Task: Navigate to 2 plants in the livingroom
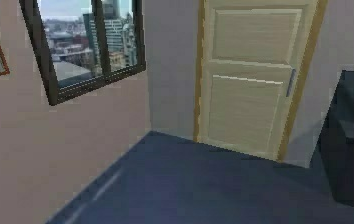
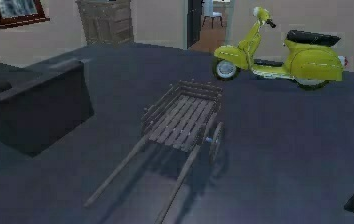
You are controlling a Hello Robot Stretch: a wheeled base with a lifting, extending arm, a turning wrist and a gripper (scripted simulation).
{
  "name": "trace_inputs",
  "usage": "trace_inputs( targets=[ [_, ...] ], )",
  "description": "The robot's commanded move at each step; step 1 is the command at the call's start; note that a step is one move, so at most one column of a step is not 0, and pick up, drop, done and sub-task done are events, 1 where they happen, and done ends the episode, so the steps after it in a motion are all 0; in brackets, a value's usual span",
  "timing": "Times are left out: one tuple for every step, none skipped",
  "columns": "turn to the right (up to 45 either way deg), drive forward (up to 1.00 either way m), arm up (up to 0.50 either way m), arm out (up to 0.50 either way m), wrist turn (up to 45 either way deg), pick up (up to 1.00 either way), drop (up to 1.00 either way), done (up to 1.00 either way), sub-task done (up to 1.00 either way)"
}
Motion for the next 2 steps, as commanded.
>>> trace_inputs(
  targets=[
    [18.0,0.00,0.00,0.00,0.0,0.00,0.00,0.00,0.00],
    [0.0,0.15,0.00,0.00,0.0,0.00,0.00,0.00,0.00]
  ],
)
